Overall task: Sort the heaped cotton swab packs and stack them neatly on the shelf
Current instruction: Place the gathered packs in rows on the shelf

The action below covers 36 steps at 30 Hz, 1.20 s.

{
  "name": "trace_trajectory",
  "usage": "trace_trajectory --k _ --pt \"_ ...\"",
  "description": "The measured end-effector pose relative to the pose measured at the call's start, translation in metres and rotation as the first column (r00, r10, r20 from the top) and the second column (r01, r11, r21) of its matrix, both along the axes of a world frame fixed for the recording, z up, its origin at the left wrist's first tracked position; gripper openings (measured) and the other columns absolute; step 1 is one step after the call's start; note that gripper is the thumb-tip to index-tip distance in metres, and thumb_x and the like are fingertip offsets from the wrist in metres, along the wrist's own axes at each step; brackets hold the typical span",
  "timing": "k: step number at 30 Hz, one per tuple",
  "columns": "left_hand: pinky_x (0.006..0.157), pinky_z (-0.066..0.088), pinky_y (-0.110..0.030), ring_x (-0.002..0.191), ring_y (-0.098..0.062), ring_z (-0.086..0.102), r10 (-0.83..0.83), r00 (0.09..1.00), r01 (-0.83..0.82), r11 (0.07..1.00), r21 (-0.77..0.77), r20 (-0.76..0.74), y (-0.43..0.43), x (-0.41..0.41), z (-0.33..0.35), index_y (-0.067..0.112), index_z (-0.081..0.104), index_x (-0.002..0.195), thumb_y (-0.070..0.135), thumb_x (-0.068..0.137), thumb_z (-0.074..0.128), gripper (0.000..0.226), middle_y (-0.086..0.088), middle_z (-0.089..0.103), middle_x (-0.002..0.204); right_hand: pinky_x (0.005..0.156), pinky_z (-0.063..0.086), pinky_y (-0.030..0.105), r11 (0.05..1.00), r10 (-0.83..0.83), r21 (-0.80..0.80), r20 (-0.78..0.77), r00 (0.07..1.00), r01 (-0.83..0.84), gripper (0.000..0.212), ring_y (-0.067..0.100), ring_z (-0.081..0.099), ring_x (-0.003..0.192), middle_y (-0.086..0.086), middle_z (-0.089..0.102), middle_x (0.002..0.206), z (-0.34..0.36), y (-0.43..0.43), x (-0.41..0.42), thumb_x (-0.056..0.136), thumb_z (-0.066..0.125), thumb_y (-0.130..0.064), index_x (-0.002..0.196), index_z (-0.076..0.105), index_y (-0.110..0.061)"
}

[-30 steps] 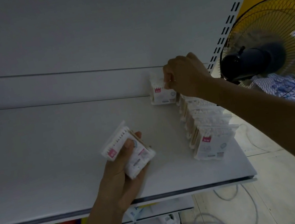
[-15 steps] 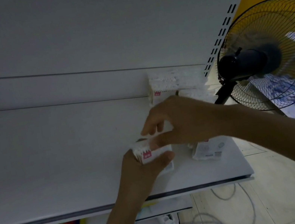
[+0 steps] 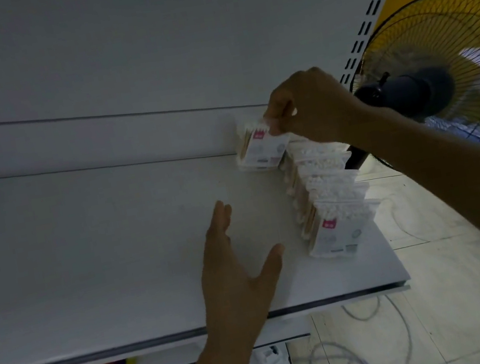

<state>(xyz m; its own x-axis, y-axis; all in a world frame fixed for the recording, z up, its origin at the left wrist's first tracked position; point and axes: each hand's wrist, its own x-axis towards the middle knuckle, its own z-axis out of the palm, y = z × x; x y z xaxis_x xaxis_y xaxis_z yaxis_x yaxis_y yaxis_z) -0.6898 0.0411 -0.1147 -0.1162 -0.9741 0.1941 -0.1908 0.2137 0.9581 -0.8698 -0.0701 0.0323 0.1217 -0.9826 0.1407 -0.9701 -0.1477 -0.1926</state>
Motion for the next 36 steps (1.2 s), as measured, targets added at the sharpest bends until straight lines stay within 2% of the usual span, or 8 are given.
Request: trace_trajectory --k 5,12,18,23,25,29,32,36 --pt "0.118 0.021 -0.040 0.142 -0.018 0.023 0.179 0.879 0.004 0.924 -0.382 0.442 0.001 -0.008 -0.020 0.011 0.026 0.146 0.044 0.093 0.044 0.065 -0.008 0.034 0.152 0.086 0.032 0.026 0.999 0.044 -0.014 -0.280 0.959 -0.050 0.010 0.018 0.060 0.093 -0.003 0.068 0.104 -0.022 -0.009 0.004 0.089 0.063 -0.022 0.097 0.068 -0.018" --pt "0.111 0.024 -0.045 0.137 -0.029 0.040 0.217 0.714 0.087 0.916 -0.391 0.666 0.001 -0.013 -0.022 0.001 0.048 0.138 0.044 0.092 0.041 0.063 -0.016 0.046 0.144 0.087 0.031 0.029 0.990 0.093 -0.028 -0.604 0.791 -0.138 0.015 0.020 0.060 0.089 0.001 0.061 0.099 -0.039 -0.003 0.012 0.093 0.050 -0.019 0.099 0.064 -0.019" --pt "0.109 0.026 -0.041 0.131 -0.029 0.048 0.207 0.686 0.063 0.938 -0.341 0.697 0.002 -0.014 -0.020 0.000 0.050 0.135 0.044 0.089 0.041 0.064 -0.016 0.052 0.139 0.095 0.029 0.029 0.996 0.088 0.032 -0.600 0.795 -0.086 0.015 0.020 0.059 0.093 0.003 0.063 0.102 -0.031 0.001 0.017 0.093 0.051 -0.022 0.102 0.062 -0.016" --pt "0.109 0.025 -0.039 0.127 -0.030 0.052 0.221 0.659 0.054 0.939 -0.339 0.719 0.001 -0.015 -0.018 0.000 0.051 0.134 0.044 0.088 0.042 0.065 -0.016 0.055 0.136 0.094 0.032 0.030 0.997 0.073 0.076 -0.616 0.784 -0.033 0.023 0.018 0.050 0.079 0.004 0.063 0.098 -0.023 -0.003 0.023 0.092 0.054 -0.019 0.072 0.042 -0.017" --pt "0.110 0.024 -0.038 0.126 -0.030 0.052 0.223 0.665 0.047 0.940 -0.338 0.713 0.000 -0.015 -0.019 -0.001 0.051 0.134 0.044 0.087 0.042 0.065 -0.016 0.055 0.136 0.095 0.032 0.032 0.996 0.078 0.084 -0.585 0.807 -0.035 0.013 0.019 0.056 0.091 0.005 0.063 0.106 -0.018 -0.003 0.021 0.091 0.056 -0.026 0.089 0.056 -0.014" --pt "0.111 0.033 -0.039 0.125 -0.030 0.053 0.206 0.688 0.052 0.942 -0.330 0.695 0.000 -0.014 -0.019 -0.003 0.050 0.134 0.042 0.088 0.043 0.065 -0.017 0.056 0.135 0.093 0.036 0.034 0.999 0.014 0.041 -0.482 0.876 0.007 0.044 0.025 0.055 0.108 0.008 0.058 0.119 -0.004 0.013 0.007 0.091 0.055 -0.044 0.121 0.058 -0.011" --pt "0.106 0.036 -0.045 0.125 -0.032 0.053 0.161 0.708 0.090 0.945 -0.315 0.687 -0.001 -0.014 -0.015 -0.004 0.049 0.134 0.042 0.089 0.044 0.065 -0.018 0.054 0.136 0.103 0.033 0.037 1.000 -0.013 0.000 -0.383 0.924 0.014 0.059 0.027 0.042 0.127 0.011 0.046 0.139 0.005 0.038 -0.003 0.092 0.053 -0.047 0.138 0.044 -0.012" --pt "0.115 0.017 -0.031 0.142 -0.024 0.028 0.071 0.809 0.096 0.963 -0.252 0.583 0.005 0.003 0.001 0.008 0.021 0.150 0.045 0.095 0.045 0.070 0.000 0.019 0.153 0.117 0.008 0.037 1.000 0.022 0.019 -0.313 0.949 -0.017 0.084 0.024 0.006 0.147 0.008 0.007 0.160 0.012 0.075 0.004 0.090 0.053 -0.052 0.153 0.008 -0.018"
